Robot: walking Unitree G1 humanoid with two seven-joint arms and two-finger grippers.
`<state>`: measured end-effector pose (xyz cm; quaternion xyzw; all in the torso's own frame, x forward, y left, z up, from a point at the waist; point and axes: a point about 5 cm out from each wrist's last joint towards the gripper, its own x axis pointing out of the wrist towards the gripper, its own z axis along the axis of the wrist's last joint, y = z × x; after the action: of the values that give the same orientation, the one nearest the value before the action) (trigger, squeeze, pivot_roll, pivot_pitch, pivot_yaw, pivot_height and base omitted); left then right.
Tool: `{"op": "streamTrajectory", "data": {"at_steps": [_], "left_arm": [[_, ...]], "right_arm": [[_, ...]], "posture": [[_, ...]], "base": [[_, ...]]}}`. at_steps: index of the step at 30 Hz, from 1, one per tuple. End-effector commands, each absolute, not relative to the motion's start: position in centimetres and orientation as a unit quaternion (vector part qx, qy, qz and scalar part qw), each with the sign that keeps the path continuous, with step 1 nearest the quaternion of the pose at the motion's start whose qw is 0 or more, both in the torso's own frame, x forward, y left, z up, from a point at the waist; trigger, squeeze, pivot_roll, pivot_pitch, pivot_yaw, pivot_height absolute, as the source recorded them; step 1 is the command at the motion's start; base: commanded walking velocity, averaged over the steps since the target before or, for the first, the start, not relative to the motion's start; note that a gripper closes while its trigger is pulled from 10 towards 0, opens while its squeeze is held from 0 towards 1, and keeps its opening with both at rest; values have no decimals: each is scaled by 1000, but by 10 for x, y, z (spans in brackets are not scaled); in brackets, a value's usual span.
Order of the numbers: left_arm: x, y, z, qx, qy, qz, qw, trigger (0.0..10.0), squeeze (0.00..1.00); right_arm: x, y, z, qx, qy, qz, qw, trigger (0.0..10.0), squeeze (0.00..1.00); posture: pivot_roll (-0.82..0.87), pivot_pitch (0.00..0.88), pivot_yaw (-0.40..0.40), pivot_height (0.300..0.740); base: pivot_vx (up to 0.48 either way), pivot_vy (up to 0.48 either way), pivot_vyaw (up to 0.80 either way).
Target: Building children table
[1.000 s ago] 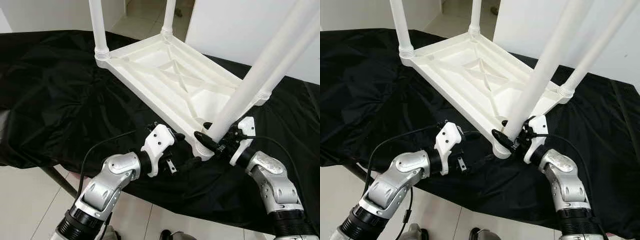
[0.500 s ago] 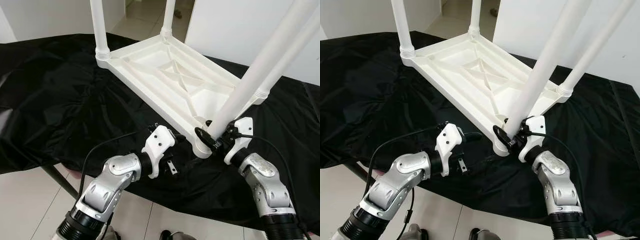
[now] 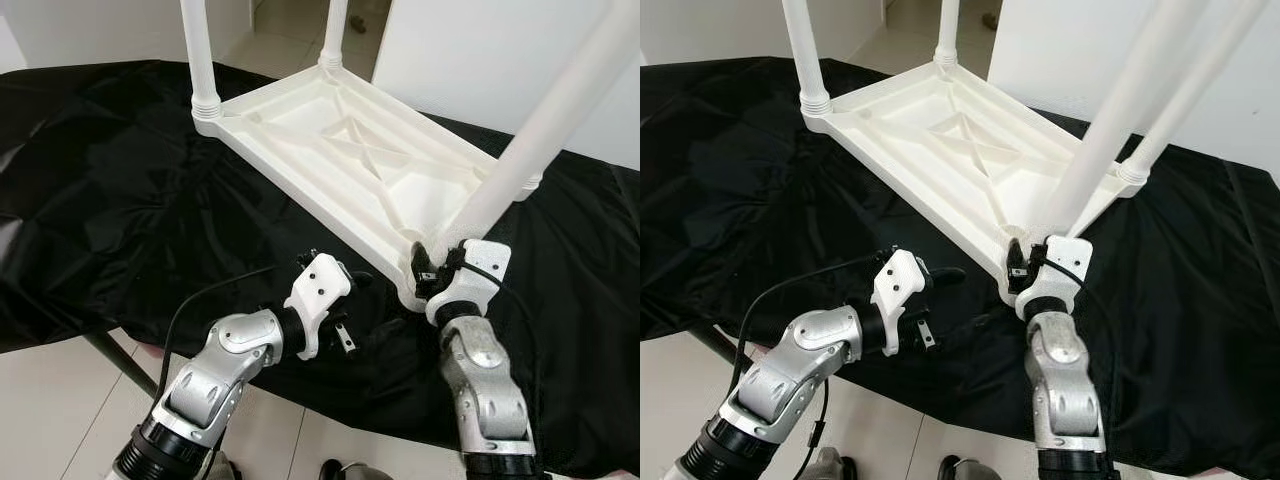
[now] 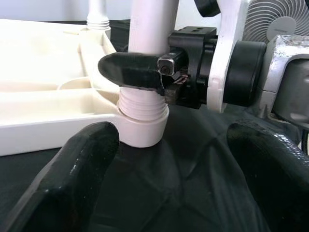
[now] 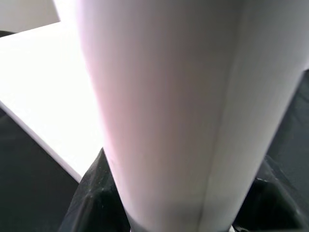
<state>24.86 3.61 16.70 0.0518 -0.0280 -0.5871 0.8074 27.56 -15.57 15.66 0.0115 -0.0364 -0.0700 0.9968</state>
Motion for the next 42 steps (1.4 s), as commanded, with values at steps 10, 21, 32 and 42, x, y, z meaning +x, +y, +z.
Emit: {"op": "streamTrajectory", "data": {"at_steps": [10, 21, 32, 42], "left_arm": [[245, 31, 168, 49, -30, -593, 803, 10000, 0], [247, 33, 169, 49, -31, -591, 805, 10000, 0], [250, 34, 171, 51, -32, -586, 808, 10000, 0], [251, 37, 173, 52, -34, -579, 813, 10000, 0]], "right_arm": [[271, -161, 142, -7, 6, -72, 997, 10000, 0], [275, -181, 156, 9, -35, 129, 991, 10000, 1000], [286, -201, 148, -35, -5, 322, 946, 10000, 0], [302, -201, 144, -29, -23, 339, 940, 0, 0]], "posture": [[48, 124, -100, 740], [56, 122, -96, 740], [65, 128, -86, 740], [79, 129, -87, 740]], "base": [[0, 0, 0], [0, 0, 0], [0, 0, 0], [0, 0, 0]]}}
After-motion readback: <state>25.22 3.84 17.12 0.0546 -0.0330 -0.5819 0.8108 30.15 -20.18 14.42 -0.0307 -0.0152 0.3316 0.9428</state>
